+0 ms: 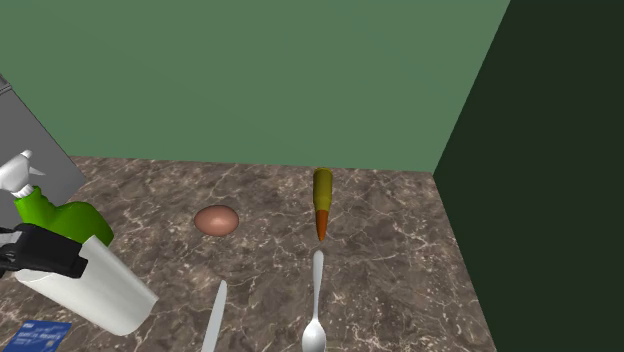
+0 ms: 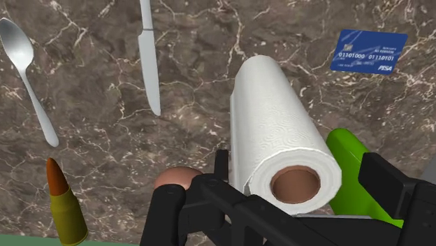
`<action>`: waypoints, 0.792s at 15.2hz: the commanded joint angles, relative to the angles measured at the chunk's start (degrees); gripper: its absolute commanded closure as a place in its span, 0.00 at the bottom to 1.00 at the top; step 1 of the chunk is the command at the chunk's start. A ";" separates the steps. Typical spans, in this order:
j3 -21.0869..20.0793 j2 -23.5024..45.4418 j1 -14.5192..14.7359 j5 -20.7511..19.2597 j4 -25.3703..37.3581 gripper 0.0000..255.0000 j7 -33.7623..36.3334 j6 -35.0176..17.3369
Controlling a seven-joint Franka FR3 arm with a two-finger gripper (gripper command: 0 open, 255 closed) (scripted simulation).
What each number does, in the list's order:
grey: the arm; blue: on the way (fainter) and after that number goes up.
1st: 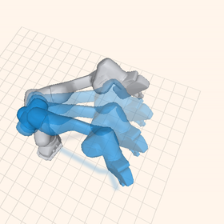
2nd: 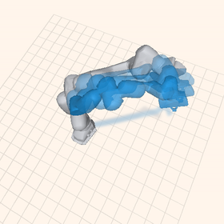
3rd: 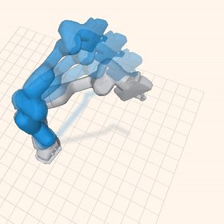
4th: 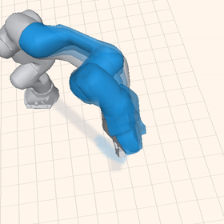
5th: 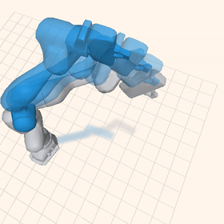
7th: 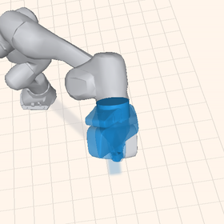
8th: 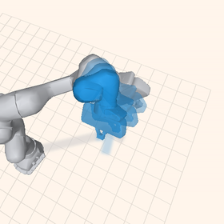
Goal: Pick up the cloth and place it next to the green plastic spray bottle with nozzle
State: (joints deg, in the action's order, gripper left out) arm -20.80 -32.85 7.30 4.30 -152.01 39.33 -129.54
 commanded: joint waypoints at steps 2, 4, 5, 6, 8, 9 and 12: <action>0.34 -1.28 0.28 0.17 1.07 0.00 -0.18 2.34; 0.94 -3.47 0.71 0.36 3.45 0.00 -0.45 6.88; 1.16 -4.20 0.84 0.40 4.46 0.00 -0.53 8.63; 1.16 -4.20 0.84 0.40 4.46 0.00 -0.52 8.63; 1.17 -4.20 0.84 0.40 4.46 0.00 -0.52 8.63; 1.17 -4.20 0.84 0.40 4.46 0.00 -0.52 8.63; 1.17 -4.20 0.84 0.40 4.46 0.00 -0.52 8.63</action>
State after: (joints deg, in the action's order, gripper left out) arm -19.64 -37.03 8.14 4.69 -147.55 38.80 -120.93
